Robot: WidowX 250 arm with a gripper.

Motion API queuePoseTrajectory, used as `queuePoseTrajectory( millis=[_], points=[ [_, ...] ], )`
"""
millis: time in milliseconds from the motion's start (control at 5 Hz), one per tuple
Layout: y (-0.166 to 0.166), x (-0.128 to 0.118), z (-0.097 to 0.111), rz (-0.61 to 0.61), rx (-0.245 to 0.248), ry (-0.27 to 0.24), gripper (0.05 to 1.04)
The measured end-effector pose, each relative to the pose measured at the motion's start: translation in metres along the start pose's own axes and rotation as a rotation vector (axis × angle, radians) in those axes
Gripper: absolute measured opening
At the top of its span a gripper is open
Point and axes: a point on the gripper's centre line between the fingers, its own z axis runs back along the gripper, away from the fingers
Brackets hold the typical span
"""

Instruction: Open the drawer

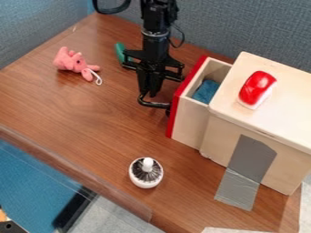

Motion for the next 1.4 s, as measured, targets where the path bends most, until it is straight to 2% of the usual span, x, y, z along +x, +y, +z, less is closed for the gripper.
queuePoseTrajectory(
  millis=[400,1000,1400],
  points=[
    [0.020,0.001,0.002,0.032,0.014,-0.003,0.131],
    [0.032,-0.001,0.003,0.048,0.030,0.014,0.131],
    [0.039,0.005,0.011,0.062,0.035,0.000,0.130]
  ],
)
